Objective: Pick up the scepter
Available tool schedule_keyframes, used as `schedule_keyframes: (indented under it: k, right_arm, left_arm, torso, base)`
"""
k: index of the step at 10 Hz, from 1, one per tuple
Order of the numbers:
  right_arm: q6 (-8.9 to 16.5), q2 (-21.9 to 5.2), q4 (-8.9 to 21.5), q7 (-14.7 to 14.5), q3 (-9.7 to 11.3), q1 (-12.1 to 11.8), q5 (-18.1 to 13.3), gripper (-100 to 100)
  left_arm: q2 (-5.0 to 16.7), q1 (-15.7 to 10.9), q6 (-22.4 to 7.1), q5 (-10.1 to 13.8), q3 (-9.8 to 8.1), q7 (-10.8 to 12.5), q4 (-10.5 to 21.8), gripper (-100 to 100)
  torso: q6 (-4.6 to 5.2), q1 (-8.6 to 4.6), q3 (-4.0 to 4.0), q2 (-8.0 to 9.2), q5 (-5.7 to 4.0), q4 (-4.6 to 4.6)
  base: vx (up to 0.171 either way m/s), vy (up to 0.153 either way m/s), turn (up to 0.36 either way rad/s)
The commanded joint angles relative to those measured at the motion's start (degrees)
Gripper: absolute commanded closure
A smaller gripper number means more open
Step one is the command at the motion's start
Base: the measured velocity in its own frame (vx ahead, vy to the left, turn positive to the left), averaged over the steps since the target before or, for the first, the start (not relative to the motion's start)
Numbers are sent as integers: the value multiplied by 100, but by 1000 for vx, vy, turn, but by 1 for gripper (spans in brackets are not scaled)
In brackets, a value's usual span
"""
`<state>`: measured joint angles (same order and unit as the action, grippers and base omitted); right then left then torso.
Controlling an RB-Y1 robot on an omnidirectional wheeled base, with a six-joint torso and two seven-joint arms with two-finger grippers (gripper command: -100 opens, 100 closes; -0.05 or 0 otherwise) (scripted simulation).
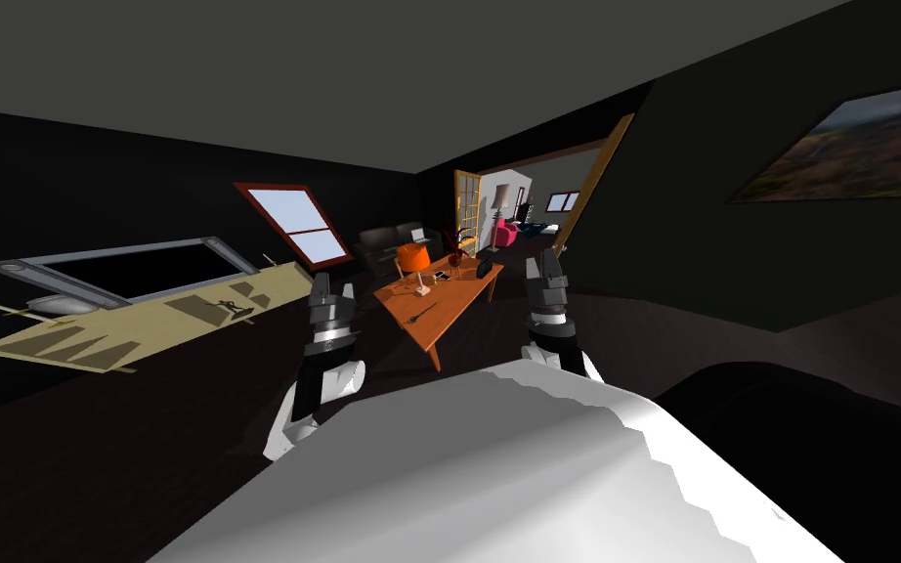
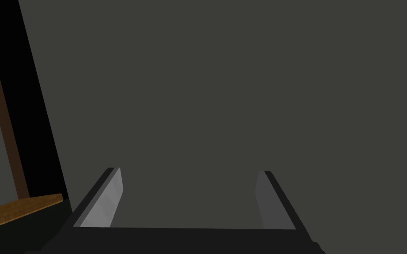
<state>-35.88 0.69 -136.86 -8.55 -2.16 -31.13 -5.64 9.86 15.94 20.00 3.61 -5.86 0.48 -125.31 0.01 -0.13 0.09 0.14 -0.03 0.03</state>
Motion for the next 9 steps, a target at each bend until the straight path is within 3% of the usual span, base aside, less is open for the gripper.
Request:
schedule_keyframes:
  k: [1, 4, 5, 6, 7, 8, 9]
  right_arm:
    - [0, 0, 0, 0, 0, 0, 0, 0]
    - [0, 0, 0, 0, 0, 0, 0, 0]
    - [0, 0, 0, 0, 0, 0, 0, 0]
    - [0, 0, 0, 0, 0, -1, 0, 0]
    - [0, 0, 0, 0, 0, 0, 0, 0]
    - [0, 0, 0, 0, 0, -1, 0, 0]
    - [0, 0, 0, 0, 0, 0, 0, 0]
  left_arm:
    - [55, -85, -174, 31, -98, 74, 90, -100]
    - [158, -382, -676, 106, -378, 268, 503, -100]
    - [158, -382, -693, 106, -378, 268, 520, -100]
    - [208, -531, -876, 158, -526, 362, 761, -100]
    - [208, -531, -968, 158, -526, 362, 761, -100]
    - [256, -678, -1156, 219, -679, 453, 1001, -100]
    - [256, -678, -1251, 219, -679, 453, 1018, -100]
  torso:
    - [0, 0, 0, 0, 0, 0]
    - [-2, 2, -2, -4, 0, -1]
    - [1, 1, -2, -4, 0, -1]
    - [-2, 3, -2, -4, 0, 0]
    - [0, 0, -1, -2, 0, 0]
    - [-2, 2, -2, -5, 0, -1]
    - [0, -1, -4, -6, 0, -1]
  base:
    - [-27, -29, -34]
    - [-30, -39, -76]
    - [-30, -32, -37]
    - [-36, -43, -103]
    - [-24, -35, -44]
    - [-22, -44, -104]
    - [-18, -37, -53]
